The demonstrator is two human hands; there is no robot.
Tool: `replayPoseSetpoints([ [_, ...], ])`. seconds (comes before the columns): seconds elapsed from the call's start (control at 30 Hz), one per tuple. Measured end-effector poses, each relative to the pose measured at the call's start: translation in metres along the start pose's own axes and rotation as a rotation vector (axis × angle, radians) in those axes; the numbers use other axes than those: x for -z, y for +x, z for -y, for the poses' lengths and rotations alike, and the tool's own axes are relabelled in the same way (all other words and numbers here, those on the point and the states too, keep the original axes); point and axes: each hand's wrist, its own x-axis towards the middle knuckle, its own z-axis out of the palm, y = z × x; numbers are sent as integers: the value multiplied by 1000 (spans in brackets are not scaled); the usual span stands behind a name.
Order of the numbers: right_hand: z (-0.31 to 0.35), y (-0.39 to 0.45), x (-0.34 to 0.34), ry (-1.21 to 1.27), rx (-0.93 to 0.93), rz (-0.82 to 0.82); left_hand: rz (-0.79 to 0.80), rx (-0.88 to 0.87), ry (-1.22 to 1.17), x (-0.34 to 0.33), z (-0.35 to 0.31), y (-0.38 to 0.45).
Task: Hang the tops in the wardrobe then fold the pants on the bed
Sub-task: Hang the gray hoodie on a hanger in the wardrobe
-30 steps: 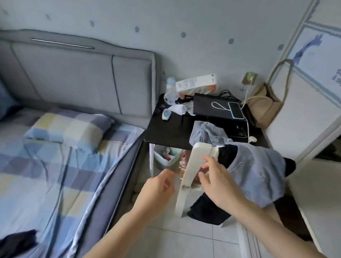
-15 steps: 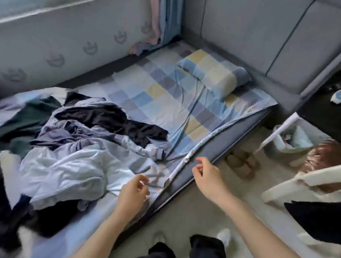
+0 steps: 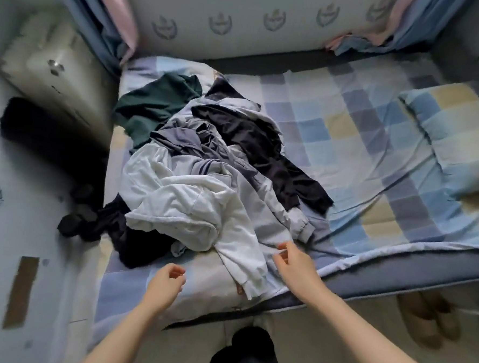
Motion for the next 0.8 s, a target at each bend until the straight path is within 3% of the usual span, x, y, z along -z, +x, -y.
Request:
replayPoseSetpoints([
  [0.23, 43, 112, -31, -59, 86, 121, -52, 73, 48, 18, 18, 78],
  [0.37, 66, 172, -67, 171, -99, 239, -112, 98, 5, 37, 15, 135],
  [0.43, 78, 198, -89, 316, -196, 315, -159, 32, 152, 47, 15, 168],
  [0.57, 85, 246, -126, 369, -250, 314, -254, -93, 516, 60, 13, 233],
  [0.67, 82, 270, -152, 399, -318, 306, -290, -137, 623, 71, 12, 277],
  [0.8, 71, 271, -180, 291, -349, 291, -167, -81, 650, 80, 27, 322],
])
